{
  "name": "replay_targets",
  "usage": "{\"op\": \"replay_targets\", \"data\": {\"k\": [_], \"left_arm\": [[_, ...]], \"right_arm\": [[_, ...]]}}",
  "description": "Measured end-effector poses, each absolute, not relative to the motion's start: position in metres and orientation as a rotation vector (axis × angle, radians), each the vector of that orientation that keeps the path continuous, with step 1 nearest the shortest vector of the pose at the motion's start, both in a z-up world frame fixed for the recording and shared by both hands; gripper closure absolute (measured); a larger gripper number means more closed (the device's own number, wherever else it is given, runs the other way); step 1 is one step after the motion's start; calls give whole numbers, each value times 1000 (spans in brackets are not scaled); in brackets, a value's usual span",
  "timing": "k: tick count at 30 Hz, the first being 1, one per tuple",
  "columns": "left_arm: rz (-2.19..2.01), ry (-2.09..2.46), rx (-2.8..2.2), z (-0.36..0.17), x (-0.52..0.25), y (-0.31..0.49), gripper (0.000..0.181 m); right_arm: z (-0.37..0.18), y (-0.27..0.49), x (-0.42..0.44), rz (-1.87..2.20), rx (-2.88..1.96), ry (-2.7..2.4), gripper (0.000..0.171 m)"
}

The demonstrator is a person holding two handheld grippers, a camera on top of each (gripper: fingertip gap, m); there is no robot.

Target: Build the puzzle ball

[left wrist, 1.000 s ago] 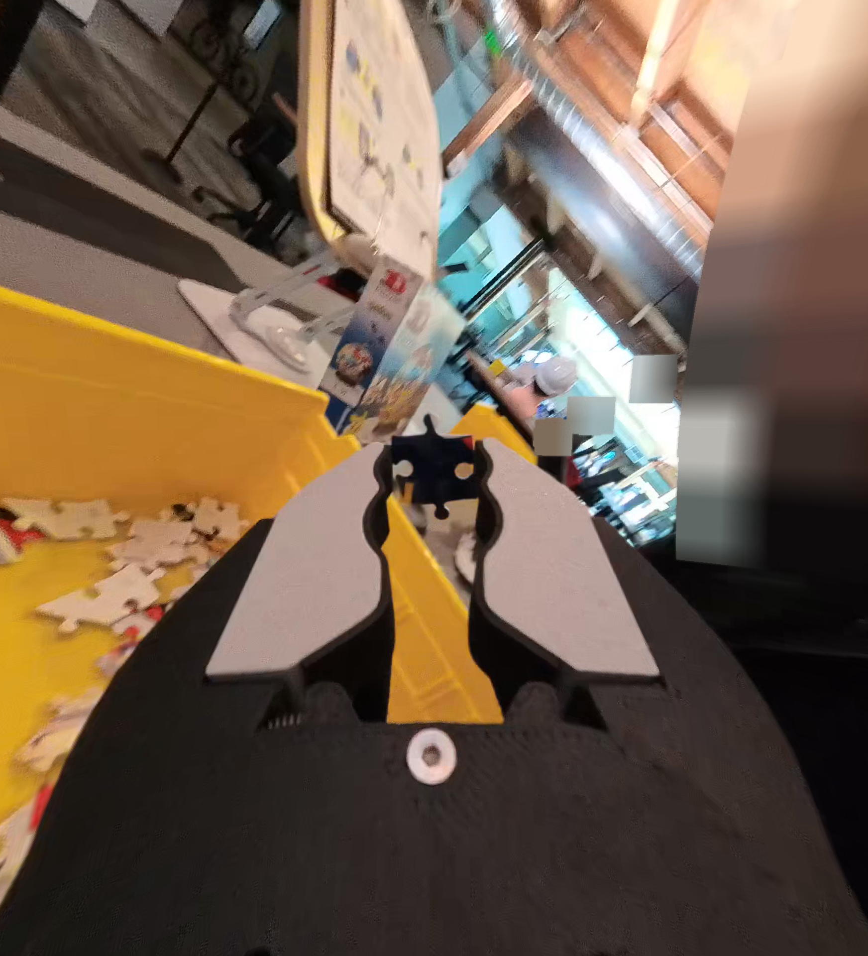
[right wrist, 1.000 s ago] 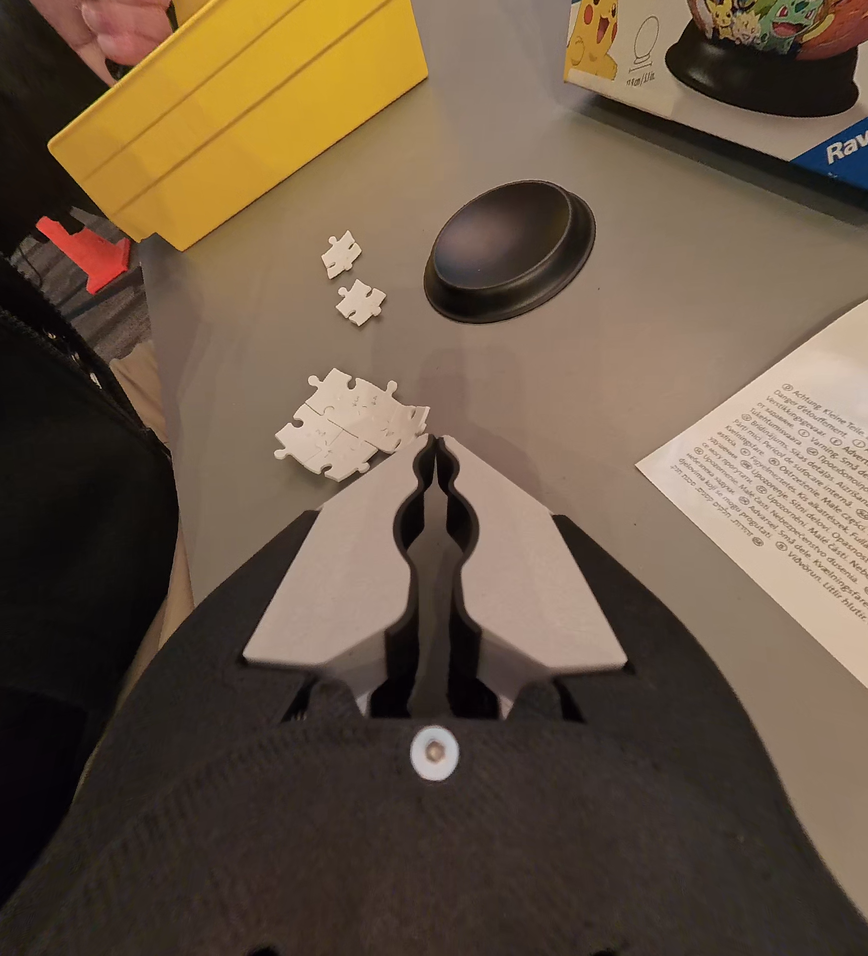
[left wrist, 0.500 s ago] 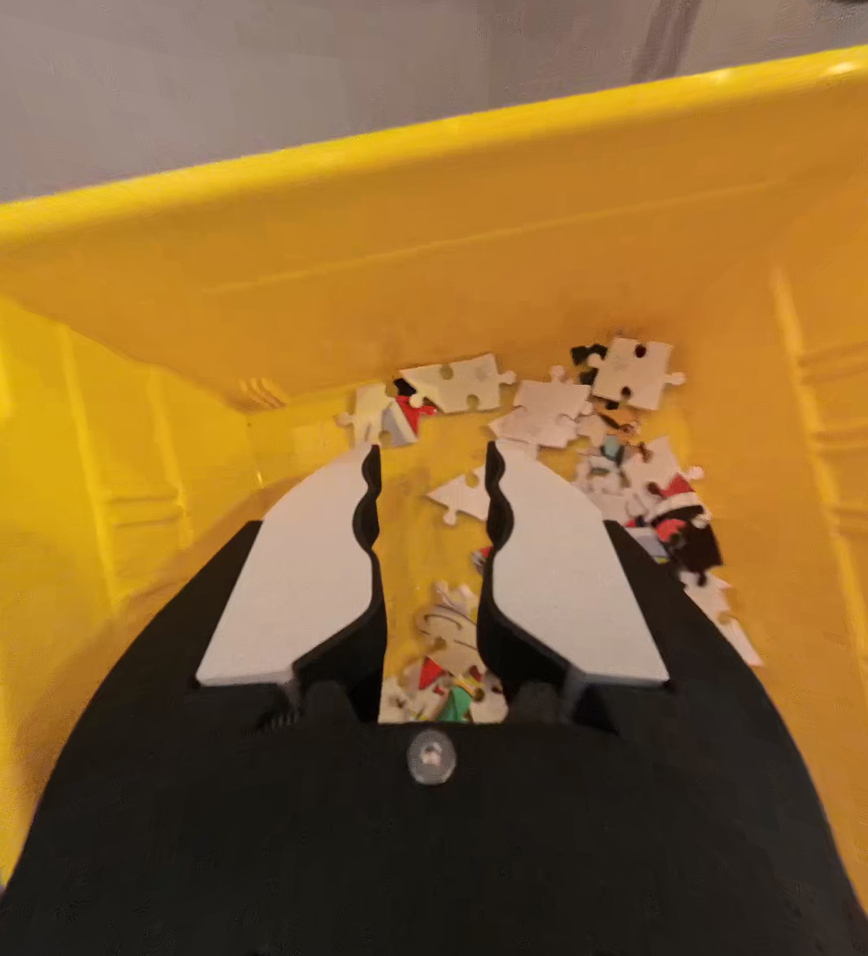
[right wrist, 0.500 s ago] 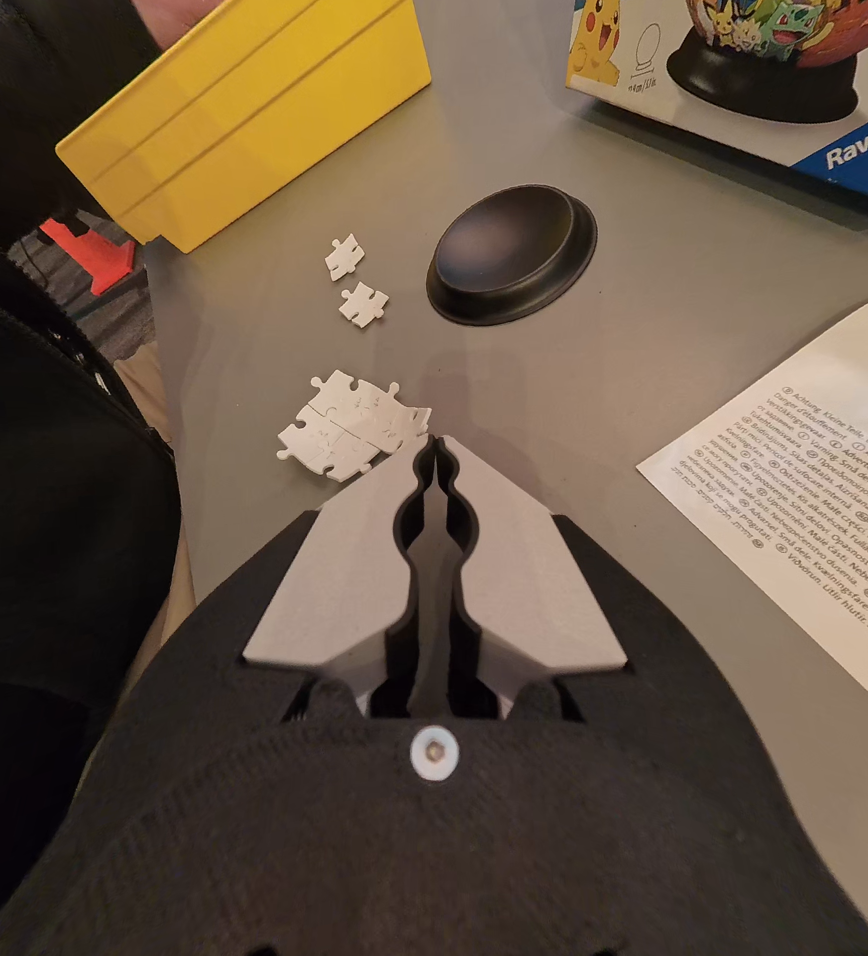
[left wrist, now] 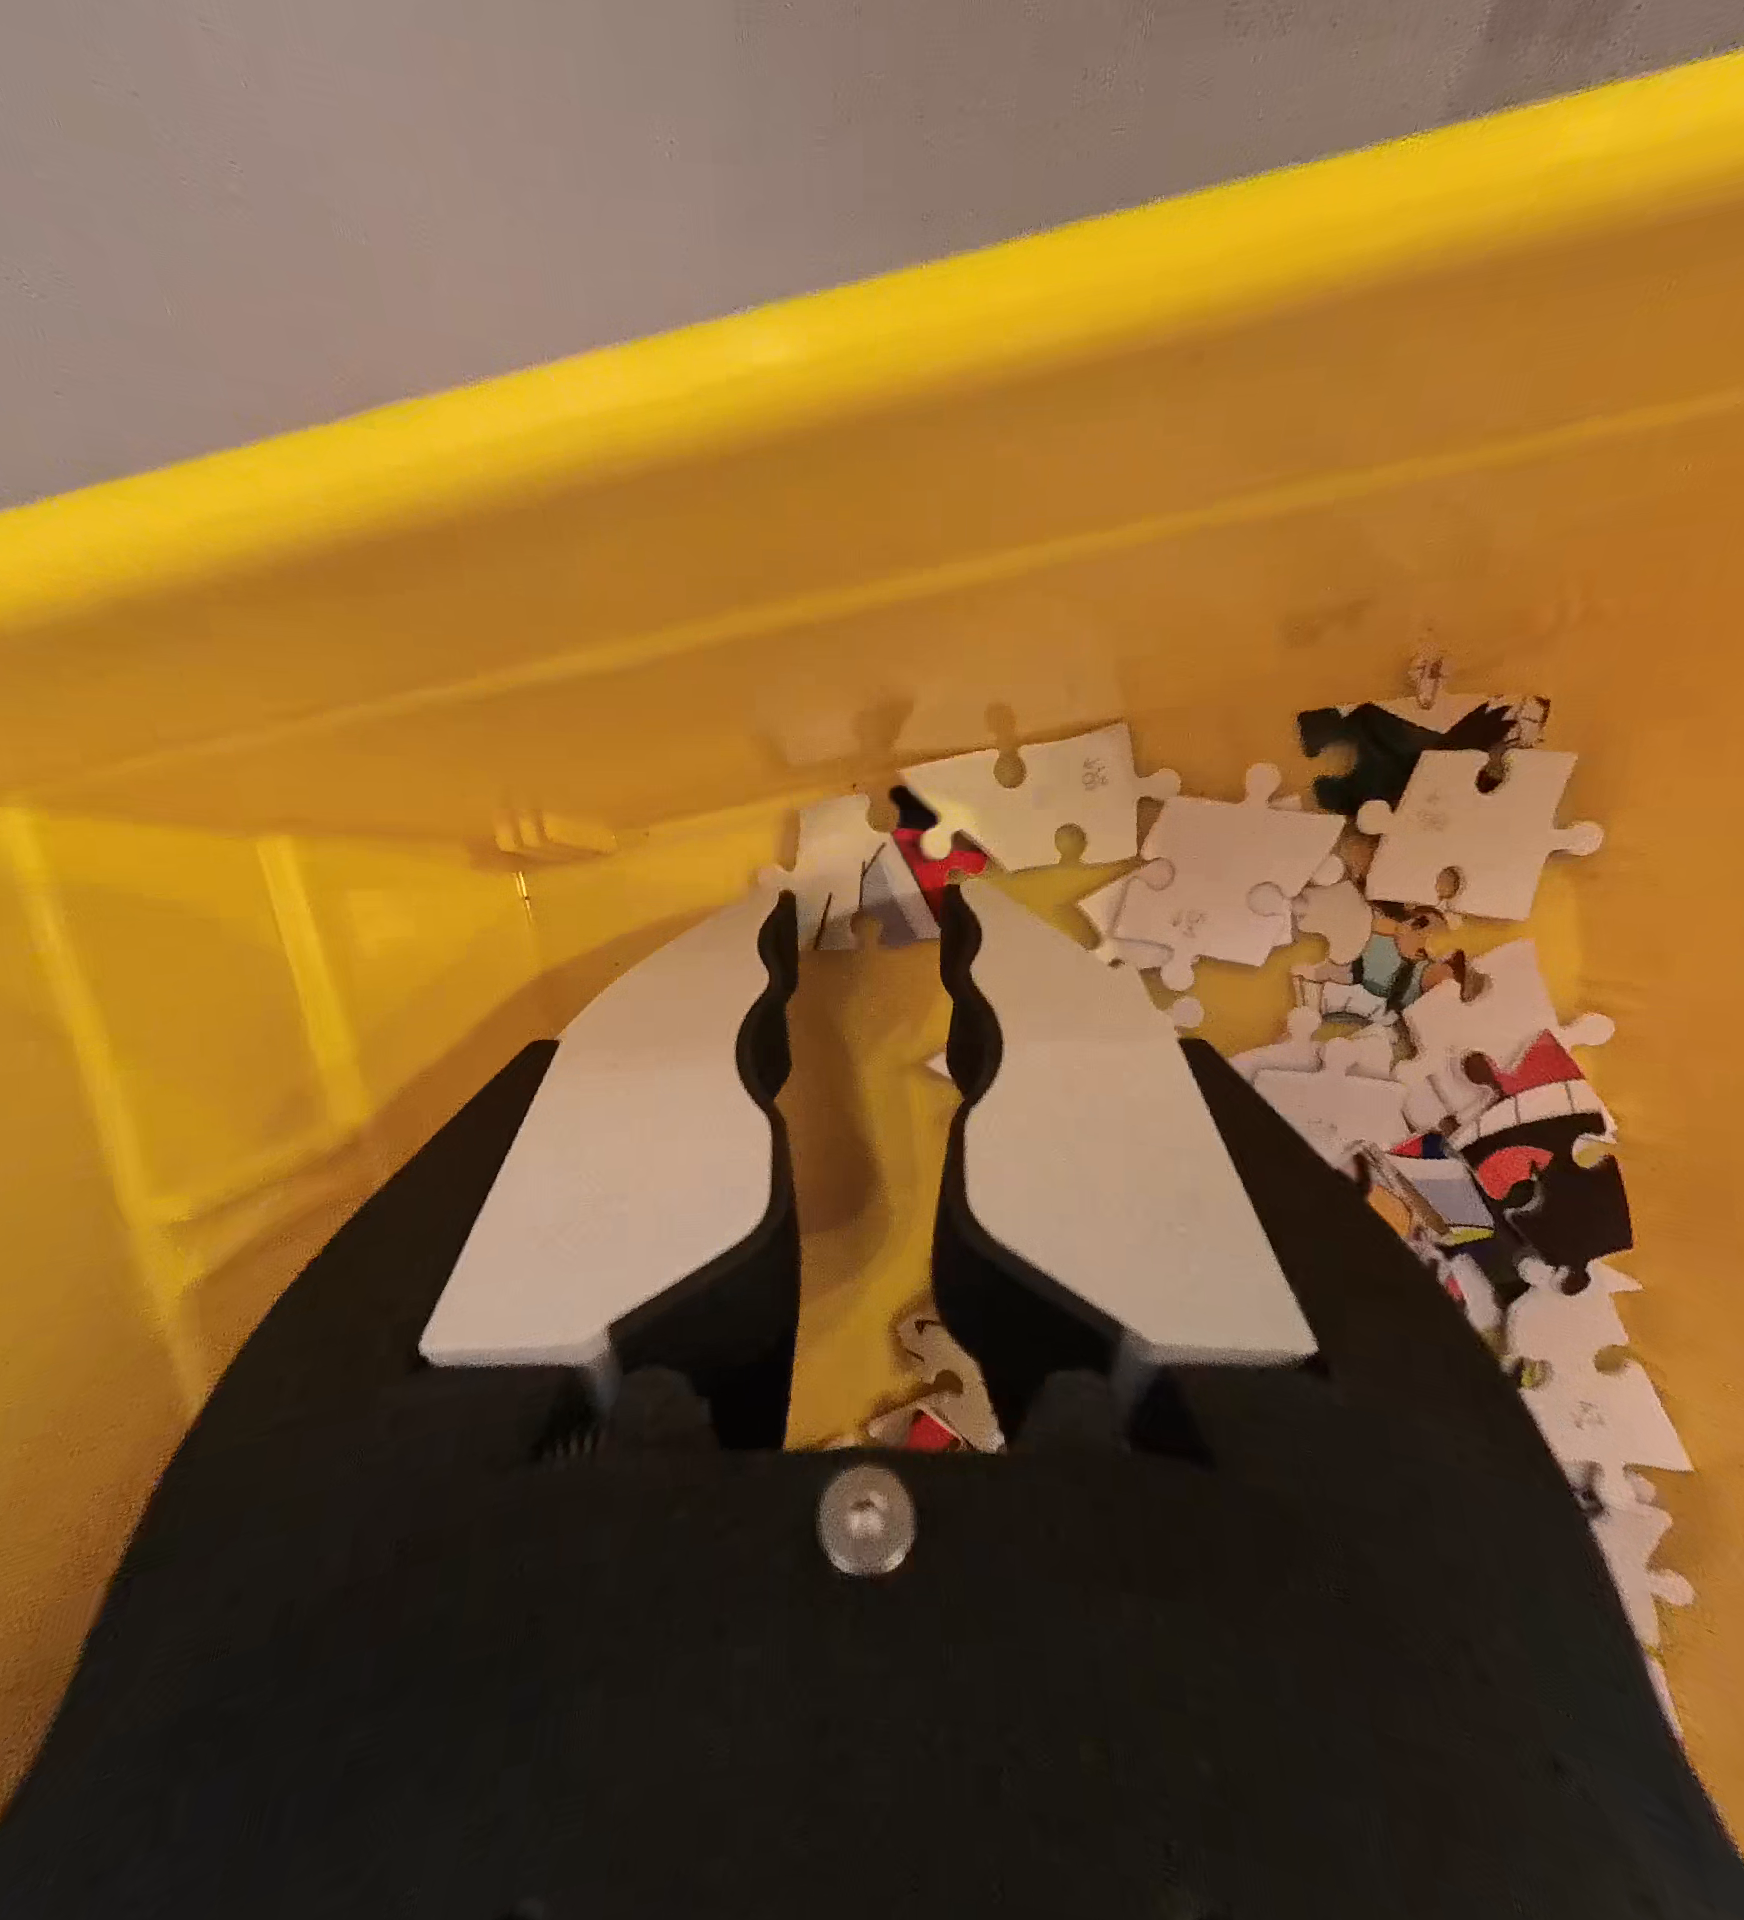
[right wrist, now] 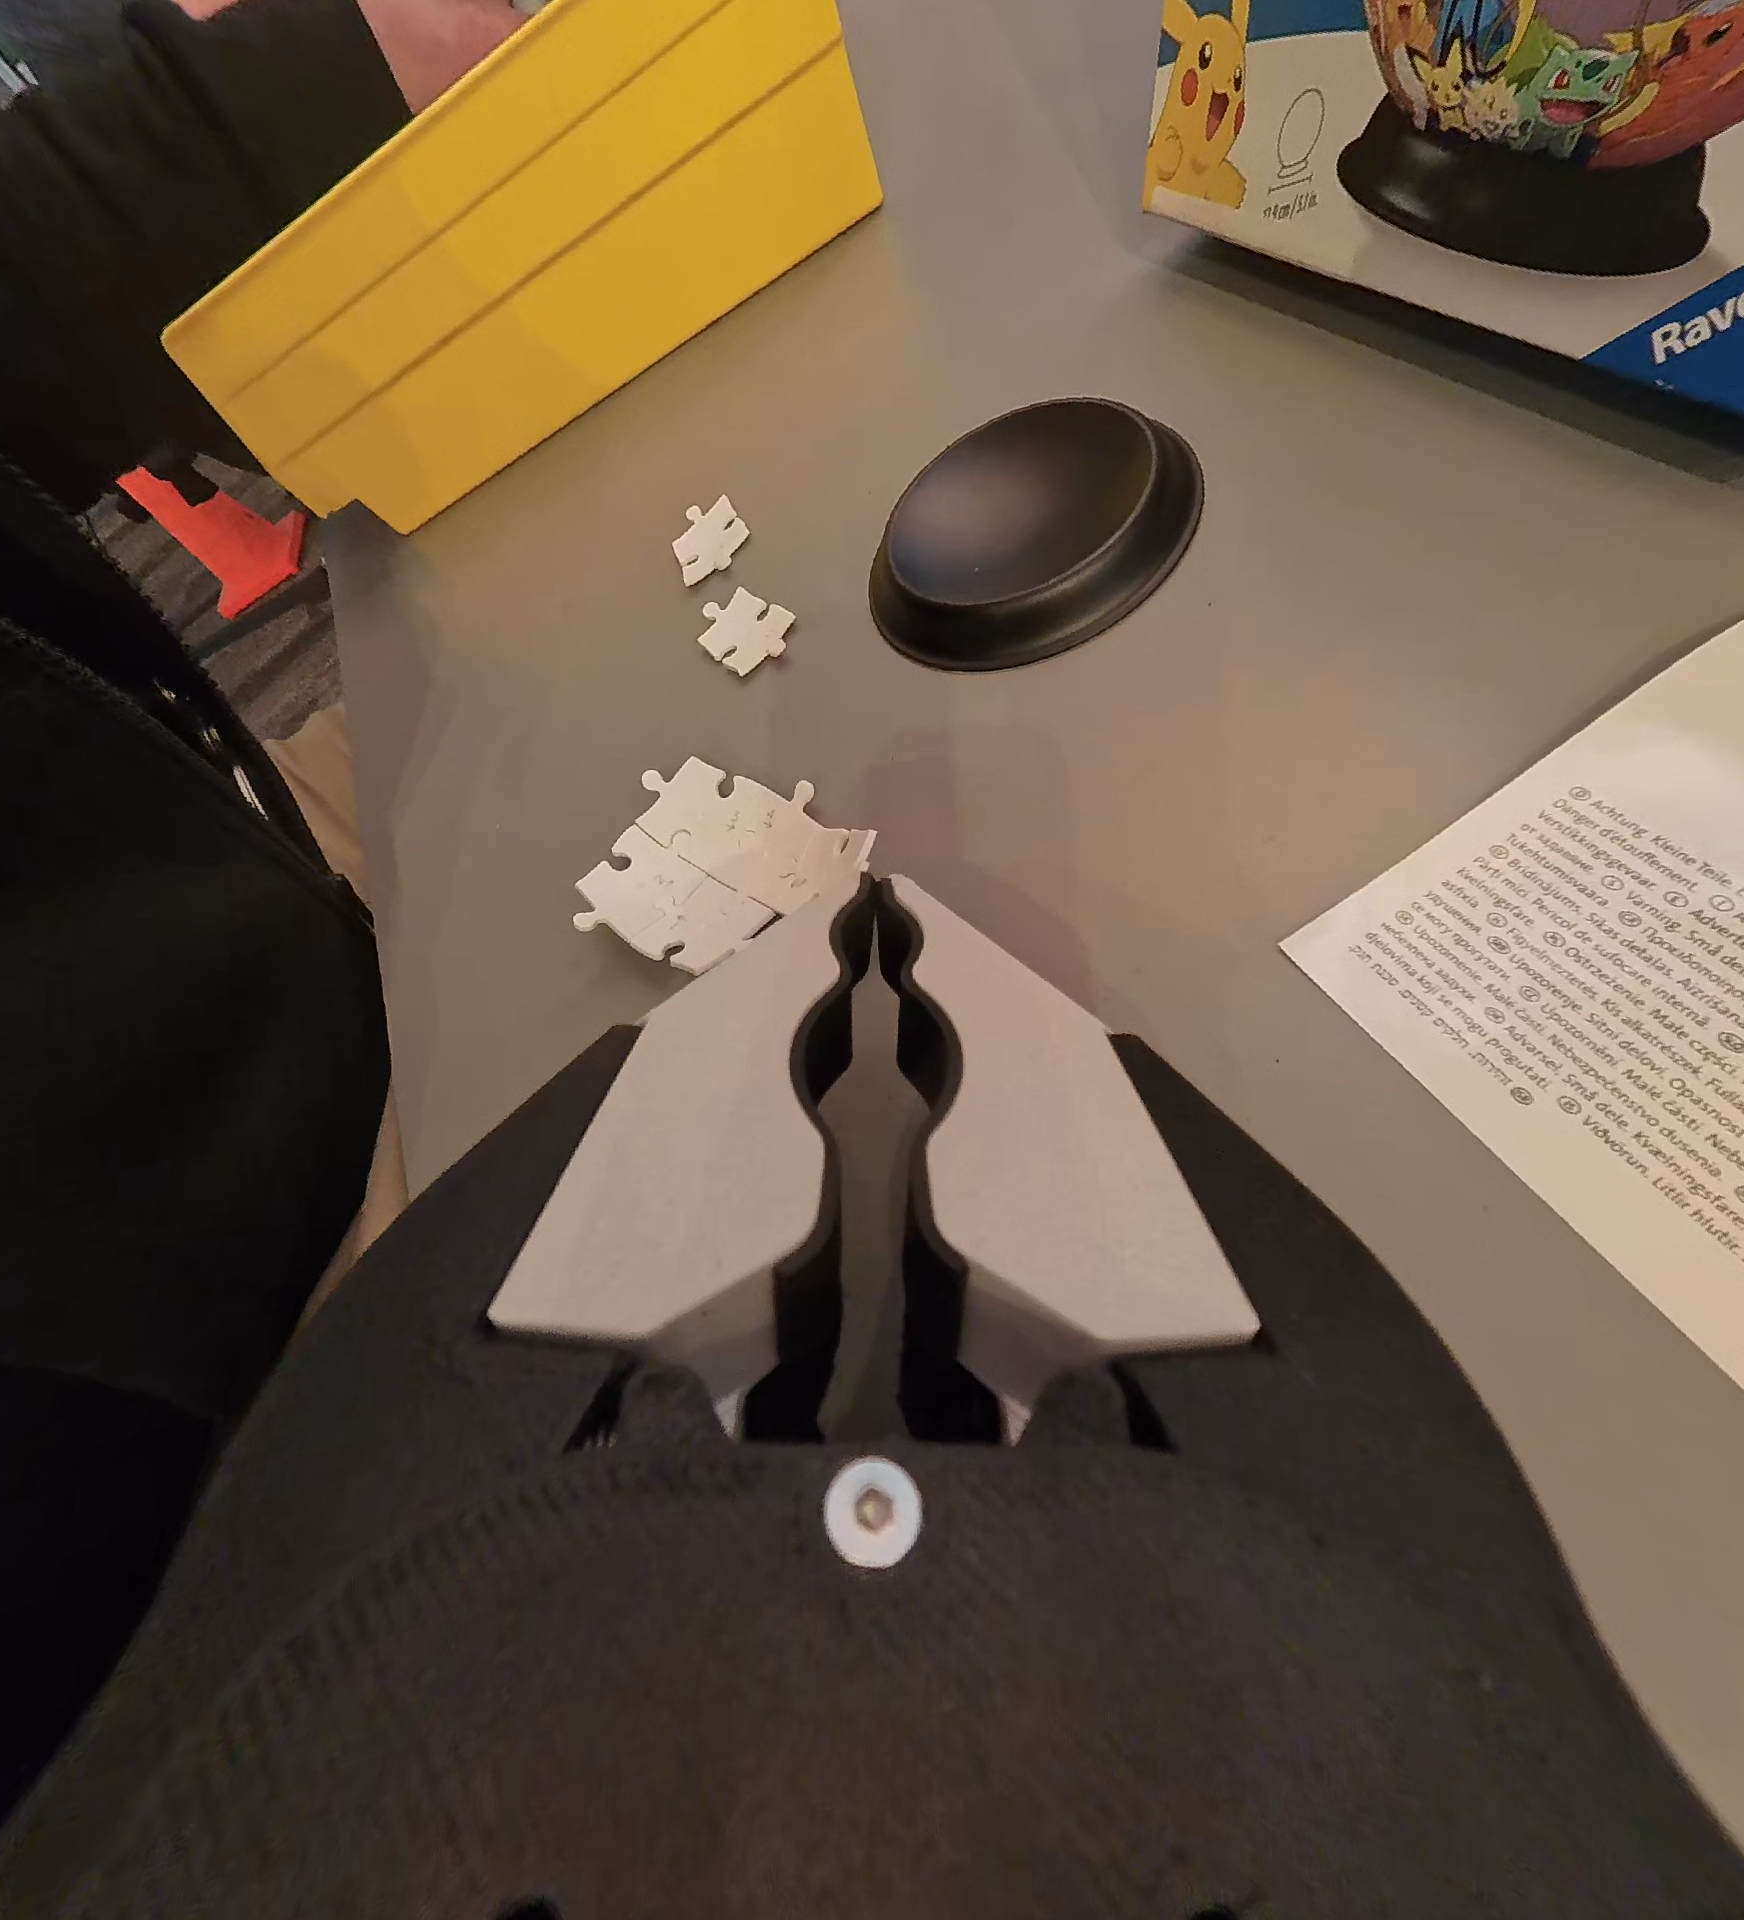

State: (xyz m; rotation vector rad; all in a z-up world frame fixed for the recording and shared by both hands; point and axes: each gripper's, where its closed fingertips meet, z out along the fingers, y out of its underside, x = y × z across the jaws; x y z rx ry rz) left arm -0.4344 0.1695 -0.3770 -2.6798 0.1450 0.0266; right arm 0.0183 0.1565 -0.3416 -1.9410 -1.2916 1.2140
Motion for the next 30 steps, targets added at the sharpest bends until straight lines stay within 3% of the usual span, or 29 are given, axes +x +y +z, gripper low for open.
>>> {"op": "replay_targets", "data": {"k": [6,15,21,26,30], "left_arm": [[-129,72,-2582,-361,-424,164,155],[-1159,-144,-1723,-225,-384,148,155],[-1362,-101,-1431,-179,-384,123,155],[-1385,-77,-1391,-172,-381,115,156],[-1076,-38,-1803,-220,-376,117,155]], "right_arm": [[-341,157,18,1215,-1938,-1290,171],[-342,157,18,1210,-1940,-1293,171],[-342,156,18,1208,-1938,-1295,171],[-341,156,18,1210,-1936,-1296,171],[-341,156,19,1212,-1935,-1293,171]]}}
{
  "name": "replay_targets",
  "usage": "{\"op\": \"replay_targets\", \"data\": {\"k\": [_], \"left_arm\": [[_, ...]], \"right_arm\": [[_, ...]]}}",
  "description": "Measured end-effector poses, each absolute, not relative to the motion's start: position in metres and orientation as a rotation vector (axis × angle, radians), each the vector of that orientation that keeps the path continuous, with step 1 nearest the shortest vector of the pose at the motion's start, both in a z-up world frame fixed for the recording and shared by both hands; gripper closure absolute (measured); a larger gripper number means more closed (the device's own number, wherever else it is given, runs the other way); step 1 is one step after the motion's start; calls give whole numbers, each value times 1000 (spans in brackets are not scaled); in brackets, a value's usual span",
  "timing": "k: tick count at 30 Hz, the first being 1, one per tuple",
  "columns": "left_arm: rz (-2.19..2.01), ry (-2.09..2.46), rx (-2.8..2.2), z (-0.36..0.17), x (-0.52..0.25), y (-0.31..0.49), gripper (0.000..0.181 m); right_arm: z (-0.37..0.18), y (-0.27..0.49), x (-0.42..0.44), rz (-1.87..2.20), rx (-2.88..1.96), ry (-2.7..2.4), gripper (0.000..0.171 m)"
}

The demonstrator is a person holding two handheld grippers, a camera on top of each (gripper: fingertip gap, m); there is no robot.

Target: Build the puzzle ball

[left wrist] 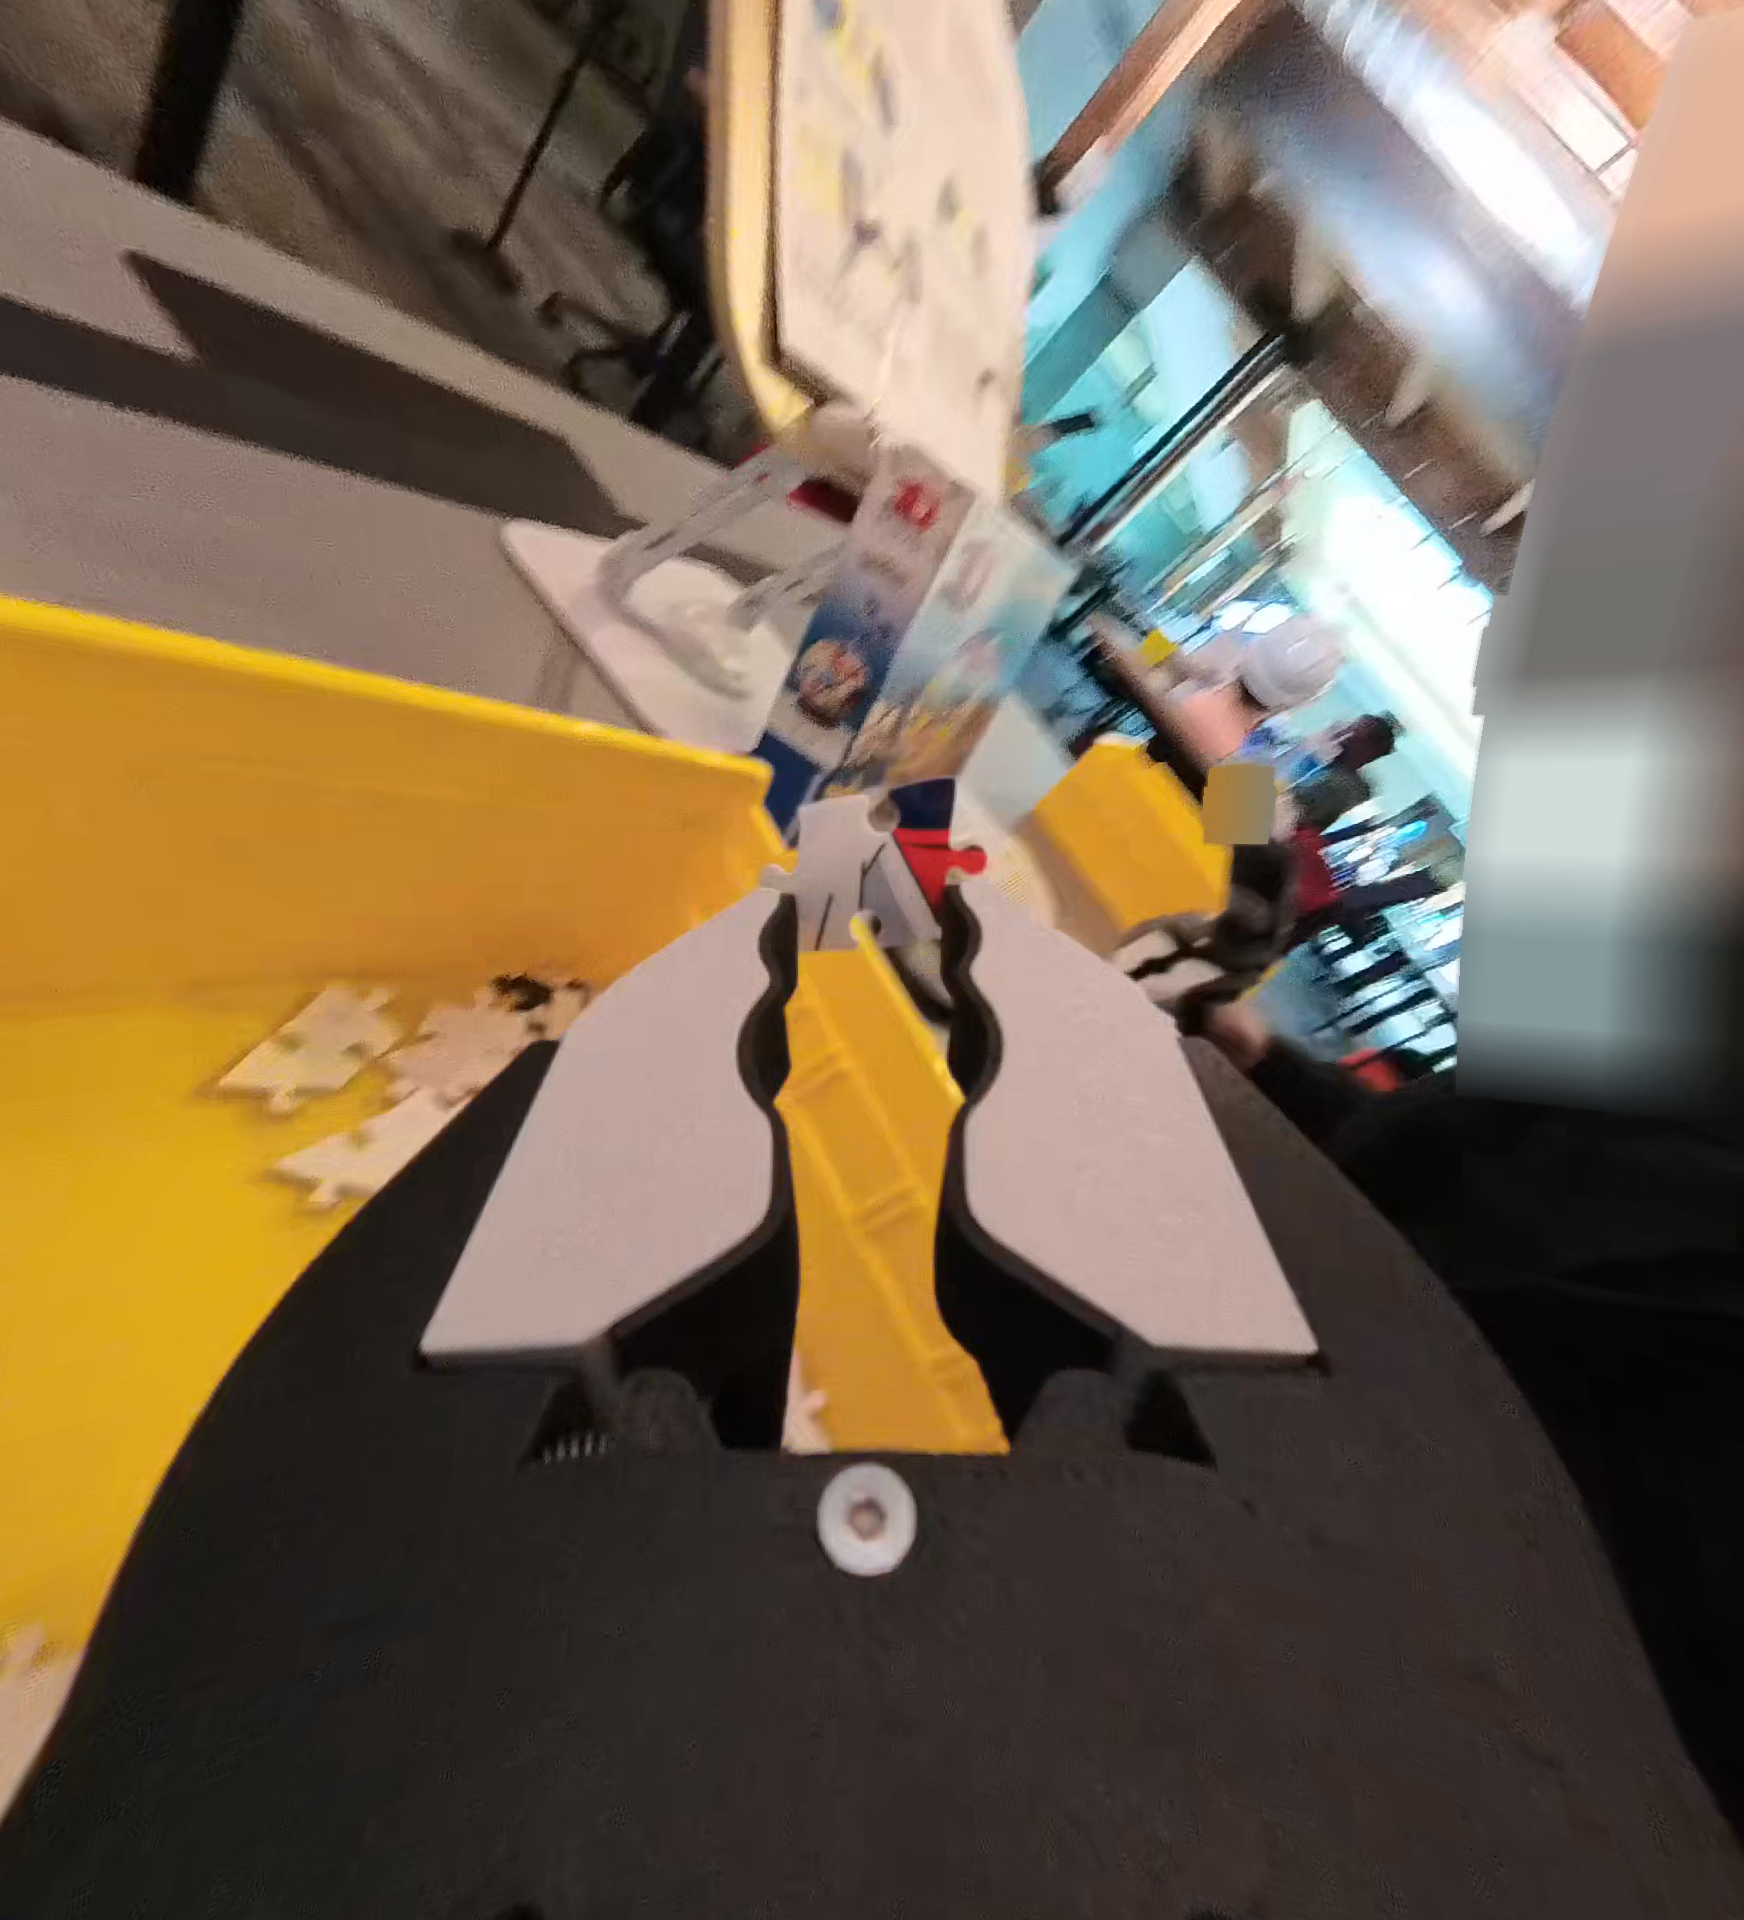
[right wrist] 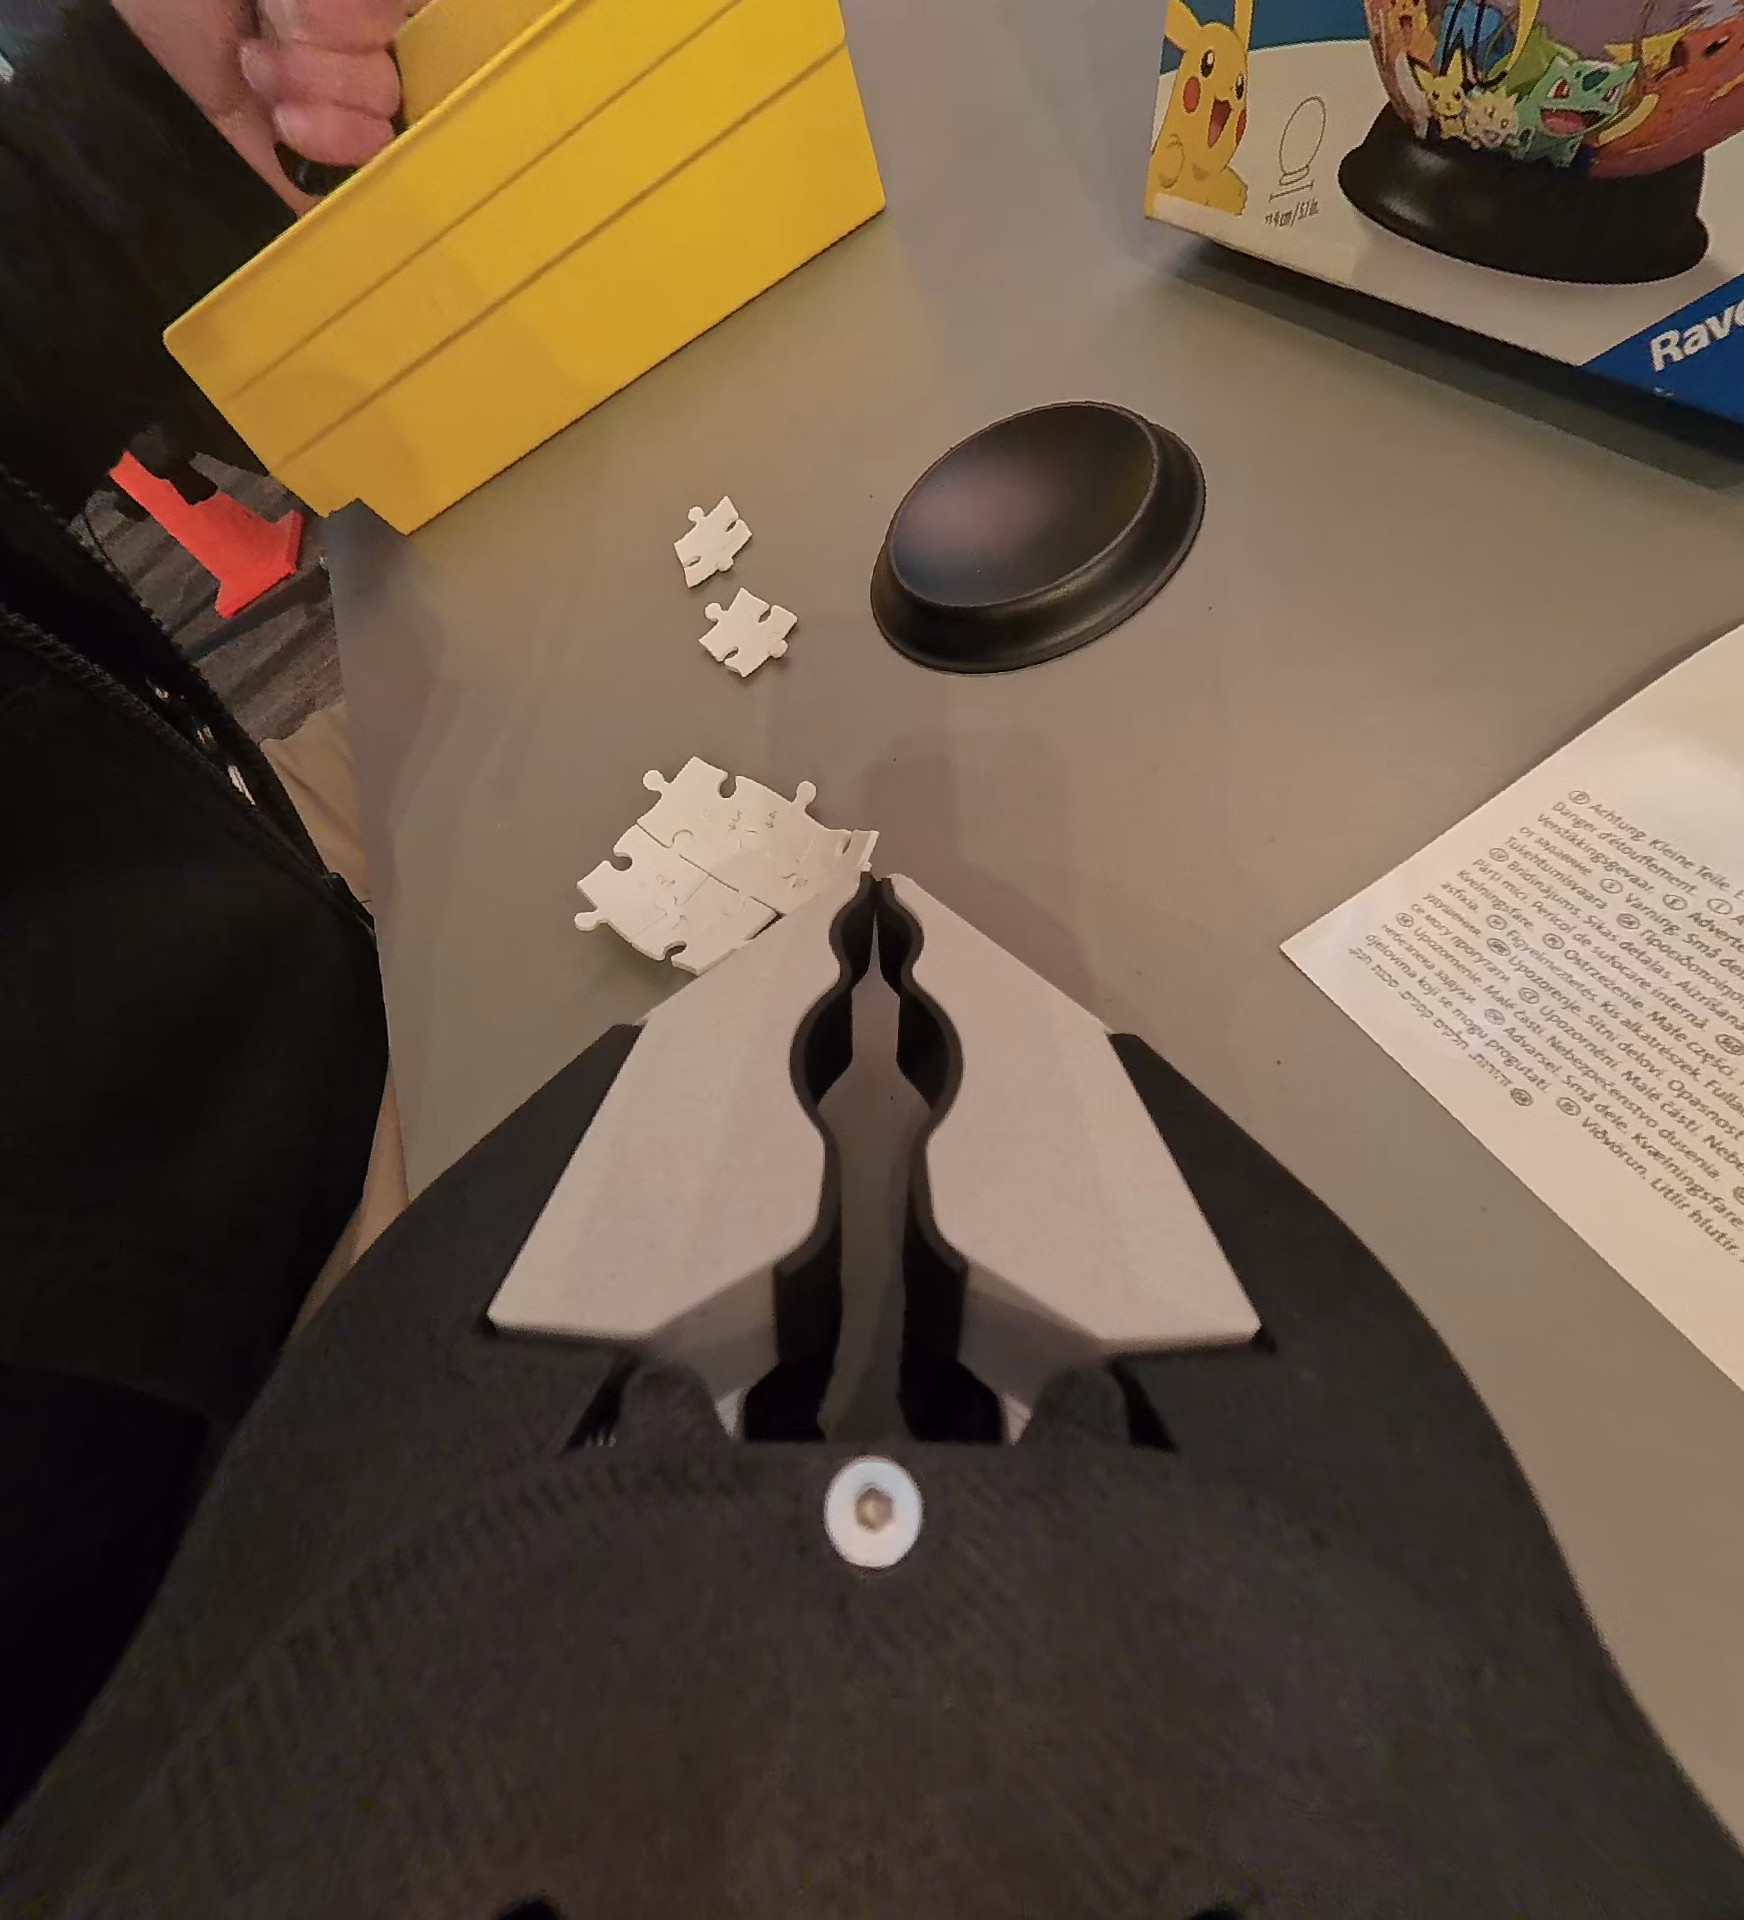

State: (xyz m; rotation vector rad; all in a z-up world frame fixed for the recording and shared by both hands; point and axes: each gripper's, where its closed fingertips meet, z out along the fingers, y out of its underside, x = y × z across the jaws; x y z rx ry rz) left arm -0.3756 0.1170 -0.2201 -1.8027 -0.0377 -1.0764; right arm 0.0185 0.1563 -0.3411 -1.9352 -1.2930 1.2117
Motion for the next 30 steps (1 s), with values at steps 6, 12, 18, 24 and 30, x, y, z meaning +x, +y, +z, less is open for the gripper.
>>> {"op": "replay_targets", "data": {"k": [6,12,18,24,30], "left_arm": [[-353,110,-2458,-313,-403,85,155],[-252,158,-2512,-322,-398,88,141],[-269,359,-2497,-333,-359,138,142],[-212,514,-2596,-370,-339,174,143],[-128,514,-2588,-360,-356,164,179]], "right_arm": [[-341,156,19,1218,-1933,-1292,171],[-342,156,18,1214,-1944,-1299,171],[-345,156,18,1186,-1957,-1305,171],[-347,158,18,1177,-1972,-1301,171],[-347,159,18,1187,-1979,-1291,171]]}}
